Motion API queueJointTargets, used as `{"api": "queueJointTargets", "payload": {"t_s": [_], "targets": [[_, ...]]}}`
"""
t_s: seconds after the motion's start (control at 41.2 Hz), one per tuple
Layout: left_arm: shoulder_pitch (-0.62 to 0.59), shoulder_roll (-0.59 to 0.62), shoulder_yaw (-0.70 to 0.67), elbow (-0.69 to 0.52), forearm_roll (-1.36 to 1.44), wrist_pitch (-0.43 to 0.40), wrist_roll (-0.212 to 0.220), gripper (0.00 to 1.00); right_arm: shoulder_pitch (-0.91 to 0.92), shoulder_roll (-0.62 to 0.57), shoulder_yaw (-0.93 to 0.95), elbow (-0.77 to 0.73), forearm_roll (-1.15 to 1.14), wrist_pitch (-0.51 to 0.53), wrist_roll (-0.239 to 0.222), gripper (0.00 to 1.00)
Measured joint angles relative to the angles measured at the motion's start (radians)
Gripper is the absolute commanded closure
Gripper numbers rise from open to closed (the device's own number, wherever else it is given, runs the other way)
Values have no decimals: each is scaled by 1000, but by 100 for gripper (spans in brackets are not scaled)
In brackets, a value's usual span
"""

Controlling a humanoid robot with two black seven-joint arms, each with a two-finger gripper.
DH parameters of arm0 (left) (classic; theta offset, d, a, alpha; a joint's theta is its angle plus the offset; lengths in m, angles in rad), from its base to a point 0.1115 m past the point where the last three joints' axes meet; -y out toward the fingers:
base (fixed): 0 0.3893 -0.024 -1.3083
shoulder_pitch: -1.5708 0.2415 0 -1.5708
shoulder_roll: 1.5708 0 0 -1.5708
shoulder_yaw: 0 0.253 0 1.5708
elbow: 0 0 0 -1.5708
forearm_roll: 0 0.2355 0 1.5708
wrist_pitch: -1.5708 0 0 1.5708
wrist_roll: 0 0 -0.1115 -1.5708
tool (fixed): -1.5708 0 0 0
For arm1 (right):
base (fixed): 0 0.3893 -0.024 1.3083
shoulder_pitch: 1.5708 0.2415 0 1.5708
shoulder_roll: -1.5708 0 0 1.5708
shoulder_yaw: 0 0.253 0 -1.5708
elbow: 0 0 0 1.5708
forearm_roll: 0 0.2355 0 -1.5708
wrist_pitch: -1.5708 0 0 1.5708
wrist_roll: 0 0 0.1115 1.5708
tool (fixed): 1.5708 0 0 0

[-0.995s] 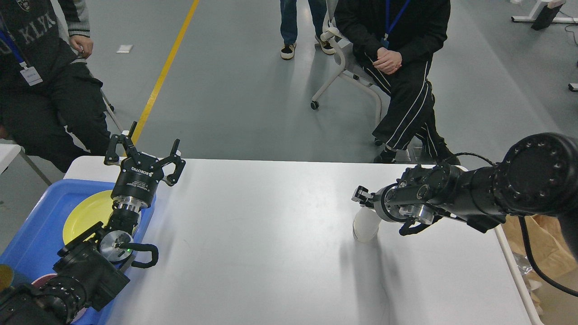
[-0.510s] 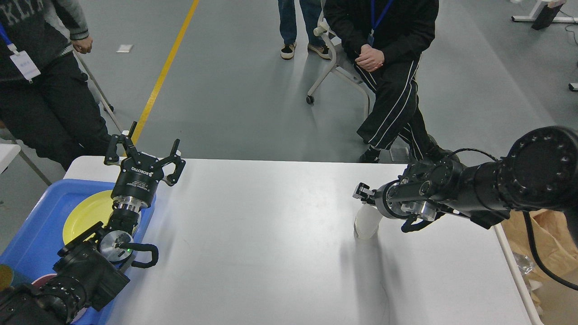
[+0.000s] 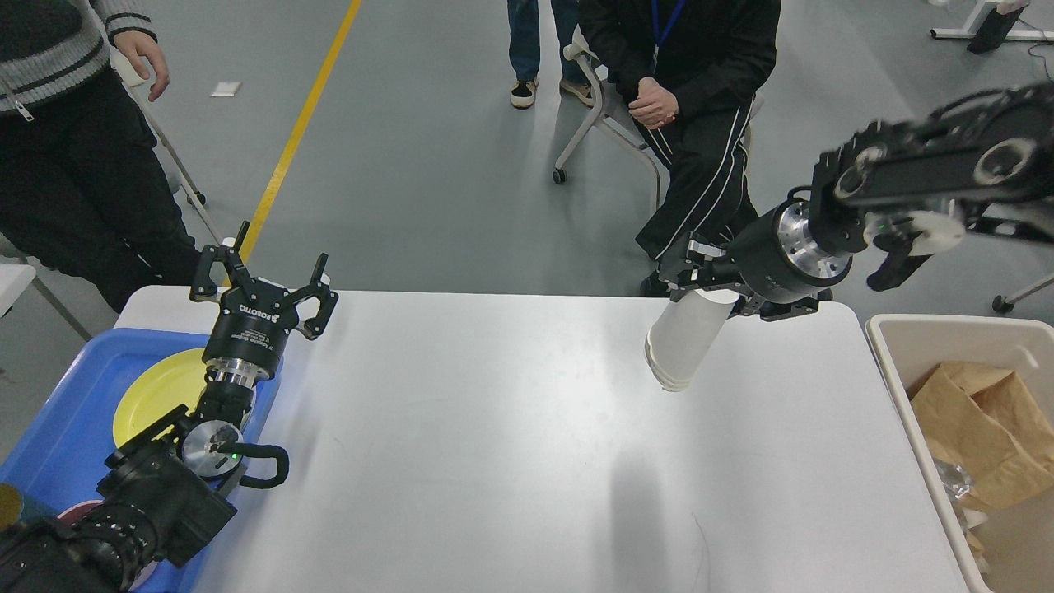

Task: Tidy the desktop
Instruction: 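Lift the paper cup, carry it into the white bin, release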

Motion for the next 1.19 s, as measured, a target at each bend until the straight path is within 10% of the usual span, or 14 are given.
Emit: {"api": "queueJointTargets", "payload": {"t_s": [0.388,0.971,1.02,1.044,1.068,1.19], "targets": [[0,0,0,0,0,0,0,1,-122,-67,-125,-77,-91,-9,5,100],[0,0,0,0,0,0,0,1,-1210,-99,-183,-1228,-129,-419,-19,100],[0,0,0,0,0,0,0,1,-1320,-74,-174,-1357,-99,-429,-18,68],[0,0,0,0,0,0,0,1,-1349,-64,-171,-1388,-88,-431,-18,19],[0,0,0,0,0,0,0,1,-1368,-57,-167,-1408,-77,-433,-18,0],[0,0,0,0,0,0,0,1,-1426,-28,-149,-1451,-32,-438,-18,0]]}}
